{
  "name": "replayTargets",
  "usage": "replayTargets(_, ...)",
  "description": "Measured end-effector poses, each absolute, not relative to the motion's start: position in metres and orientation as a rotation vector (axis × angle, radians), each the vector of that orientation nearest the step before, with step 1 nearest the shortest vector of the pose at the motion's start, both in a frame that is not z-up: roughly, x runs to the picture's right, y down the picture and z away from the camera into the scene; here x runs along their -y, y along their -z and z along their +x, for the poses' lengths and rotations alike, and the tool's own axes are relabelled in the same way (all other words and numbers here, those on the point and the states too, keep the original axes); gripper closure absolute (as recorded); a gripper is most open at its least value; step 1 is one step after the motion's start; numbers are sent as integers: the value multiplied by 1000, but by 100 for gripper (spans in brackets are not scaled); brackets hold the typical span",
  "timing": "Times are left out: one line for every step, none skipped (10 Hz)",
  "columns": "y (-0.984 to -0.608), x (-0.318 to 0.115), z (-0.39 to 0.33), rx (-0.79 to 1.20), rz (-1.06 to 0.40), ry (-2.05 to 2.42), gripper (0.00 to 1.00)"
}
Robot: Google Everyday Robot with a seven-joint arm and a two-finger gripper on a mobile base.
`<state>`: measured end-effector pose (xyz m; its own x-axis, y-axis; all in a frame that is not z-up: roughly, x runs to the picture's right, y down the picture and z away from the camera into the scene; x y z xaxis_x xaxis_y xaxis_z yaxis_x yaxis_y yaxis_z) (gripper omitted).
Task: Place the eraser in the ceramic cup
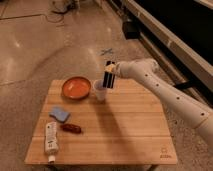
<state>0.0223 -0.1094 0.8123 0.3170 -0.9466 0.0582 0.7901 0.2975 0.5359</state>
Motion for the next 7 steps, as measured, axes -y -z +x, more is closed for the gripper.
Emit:
replayTargets(-816, 107, 17, 393, 459, 1202, 100)
replayTargets(-822, 105, 13, 381, 460, 1207, 100)
replayTargets(-828, 106, 11, 370, 460, 1213, 100)
replayTargets(-834, 108, 8, 358, 458, 1217, 100)
replayTargets(-842, 113, 5, 345, 454, 1214, 100)
replayTargets(-849, 118, 6, 331, 451, 1205, 100)
replayTargets(-853, 122, 6, 322, 449, 1197, 100)
